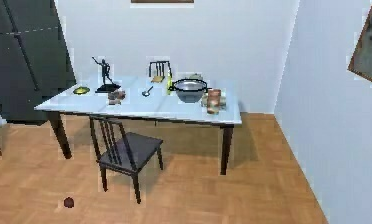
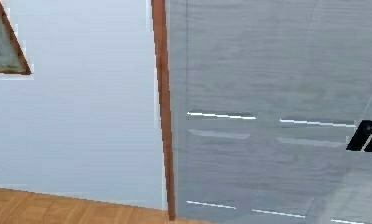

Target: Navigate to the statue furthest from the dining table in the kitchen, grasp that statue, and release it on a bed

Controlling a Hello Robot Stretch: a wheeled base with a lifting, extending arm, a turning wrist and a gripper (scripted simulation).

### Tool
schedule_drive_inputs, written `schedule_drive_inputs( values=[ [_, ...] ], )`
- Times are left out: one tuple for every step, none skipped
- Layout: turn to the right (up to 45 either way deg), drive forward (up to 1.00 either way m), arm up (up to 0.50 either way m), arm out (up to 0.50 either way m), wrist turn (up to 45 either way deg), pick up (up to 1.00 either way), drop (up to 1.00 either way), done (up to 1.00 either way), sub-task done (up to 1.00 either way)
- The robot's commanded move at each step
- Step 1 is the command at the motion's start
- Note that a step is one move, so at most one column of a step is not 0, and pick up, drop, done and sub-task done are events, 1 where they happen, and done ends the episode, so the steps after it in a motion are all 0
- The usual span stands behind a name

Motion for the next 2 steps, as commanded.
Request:
schedule_drive_inputs(
  values=[
    [0.0,0.6,0.0,0.0,0.0,0.0,0.0,0.0,0.0],
    [-45.0,0.0,0.0,0.0,0.0,0.0,0.0,0.0,0.0]
  ],
)
